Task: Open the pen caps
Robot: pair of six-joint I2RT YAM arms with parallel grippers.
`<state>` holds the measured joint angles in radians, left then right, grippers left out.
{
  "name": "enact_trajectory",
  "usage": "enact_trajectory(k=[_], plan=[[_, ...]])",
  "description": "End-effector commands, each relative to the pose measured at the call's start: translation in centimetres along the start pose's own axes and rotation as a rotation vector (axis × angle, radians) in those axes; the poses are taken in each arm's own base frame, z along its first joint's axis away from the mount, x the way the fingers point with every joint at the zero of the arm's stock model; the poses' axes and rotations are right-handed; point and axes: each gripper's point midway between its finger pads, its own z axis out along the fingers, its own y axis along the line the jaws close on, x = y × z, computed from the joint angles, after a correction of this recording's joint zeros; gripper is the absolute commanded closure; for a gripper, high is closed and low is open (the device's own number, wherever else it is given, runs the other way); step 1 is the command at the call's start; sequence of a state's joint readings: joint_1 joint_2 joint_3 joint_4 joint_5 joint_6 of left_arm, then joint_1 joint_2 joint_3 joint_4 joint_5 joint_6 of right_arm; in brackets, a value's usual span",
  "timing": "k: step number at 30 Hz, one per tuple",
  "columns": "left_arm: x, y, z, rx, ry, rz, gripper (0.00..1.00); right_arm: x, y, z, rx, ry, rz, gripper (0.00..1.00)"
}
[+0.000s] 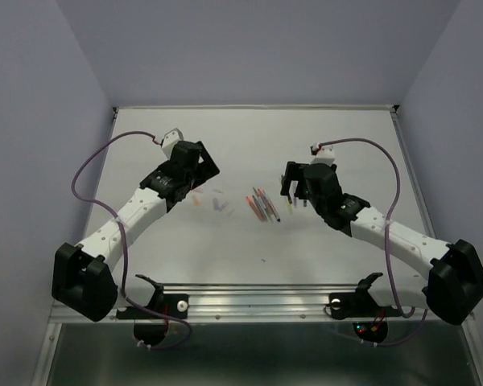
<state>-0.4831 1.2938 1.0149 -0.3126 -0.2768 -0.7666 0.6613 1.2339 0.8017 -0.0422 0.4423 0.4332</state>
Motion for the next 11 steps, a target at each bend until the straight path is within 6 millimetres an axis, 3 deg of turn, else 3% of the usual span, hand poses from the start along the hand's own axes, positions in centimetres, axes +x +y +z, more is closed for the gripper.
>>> enact_trajectory(k=[1,11], plan=[[-3.3,0.3,-2.3,-0.023,-0.119,-0.007,0.01,-0.7,-3.7,-1.2,0.177,-0.056,0.084,0.0],[-5.2,1.5,-4.2,-0.038,-0.203,-0.066,0.01,-1.2,-5.6,-3.9,0.19,-0.132,0.145,0.0]])
